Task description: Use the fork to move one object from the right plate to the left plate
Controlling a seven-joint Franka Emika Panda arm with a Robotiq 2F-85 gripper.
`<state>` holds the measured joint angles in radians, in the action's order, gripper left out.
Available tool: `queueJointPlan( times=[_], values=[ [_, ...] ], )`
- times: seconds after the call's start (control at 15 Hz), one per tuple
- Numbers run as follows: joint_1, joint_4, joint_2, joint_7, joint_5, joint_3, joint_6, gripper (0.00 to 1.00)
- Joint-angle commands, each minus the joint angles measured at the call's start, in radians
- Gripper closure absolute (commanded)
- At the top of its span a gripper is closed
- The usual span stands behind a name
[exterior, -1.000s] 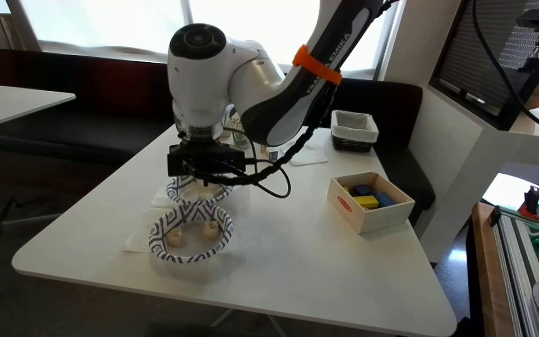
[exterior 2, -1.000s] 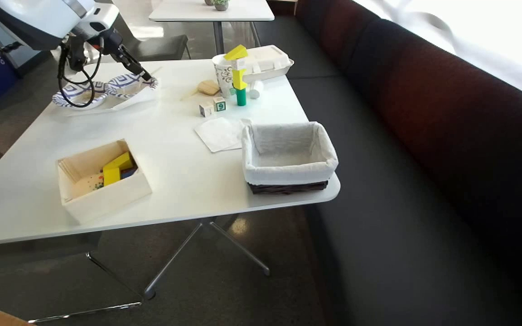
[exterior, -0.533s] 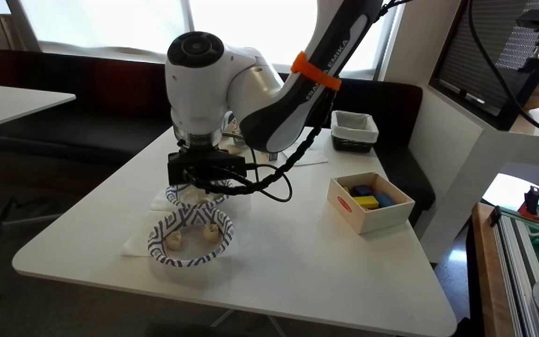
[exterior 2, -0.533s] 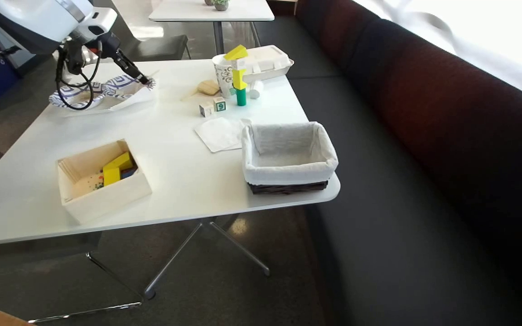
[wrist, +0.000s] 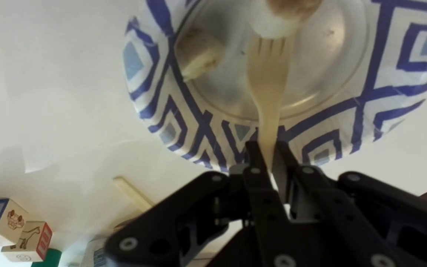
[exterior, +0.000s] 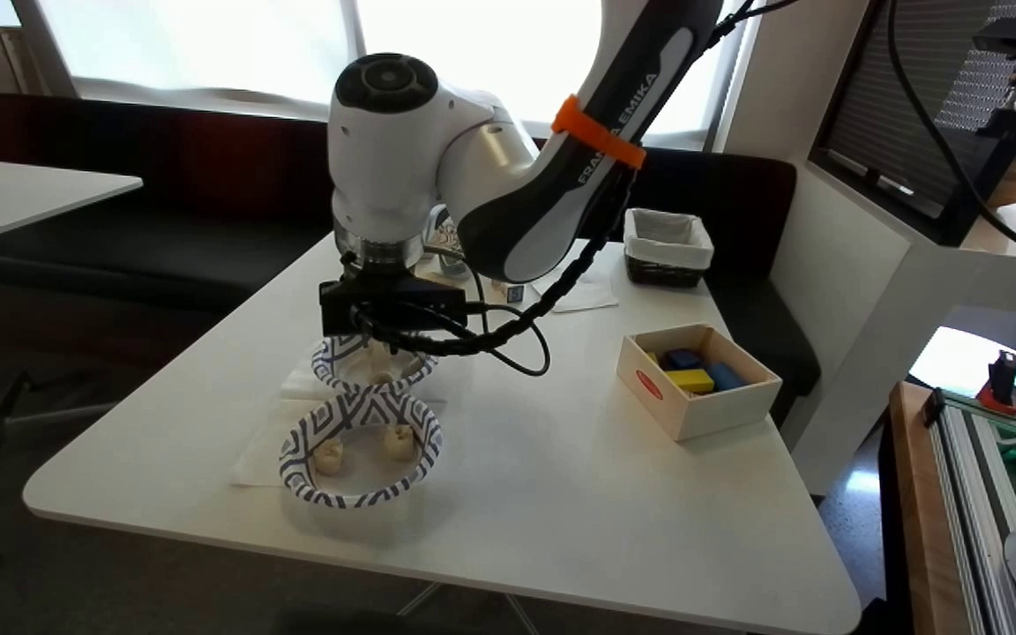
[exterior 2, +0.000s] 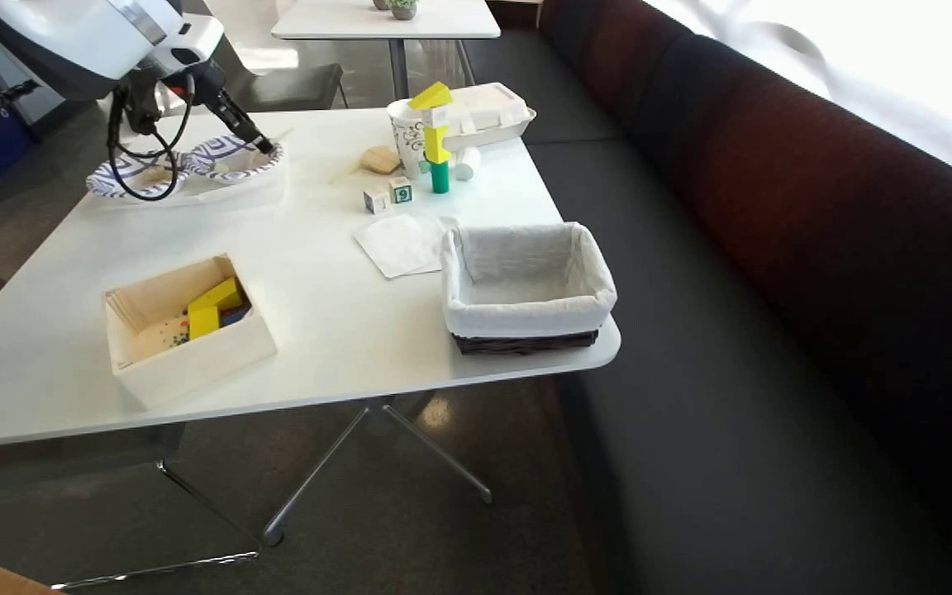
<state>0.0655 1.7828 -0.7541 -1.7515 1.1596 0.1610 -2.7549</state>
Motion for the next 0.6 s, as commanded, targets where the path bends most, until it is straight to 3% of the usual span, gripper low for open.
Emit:
queueJointPlan(
  times=[0.0, 0.13, 0.2, 0.27, 0.53],
  values=[
    [0.051, 0.008, -0.008, 0.040, -0.041, 0.032, -0.060, 0.97],
    [0.076, 0.010, -0.011, 0.057, -0.062, 0.047, -0.079, 0.97],
    [0.093, 0.119, 0.073, 0.033, -0.049, 0.047, -0.107, 0.97],
    [0.098, 0.028, -0.004, 0.086, -0.087, 0.065, -0.068, 0.97],
    [0.113, 0.011, -0.028, 0.140, -0.136, 0.101, -0.041, 0.97]
  ],
)
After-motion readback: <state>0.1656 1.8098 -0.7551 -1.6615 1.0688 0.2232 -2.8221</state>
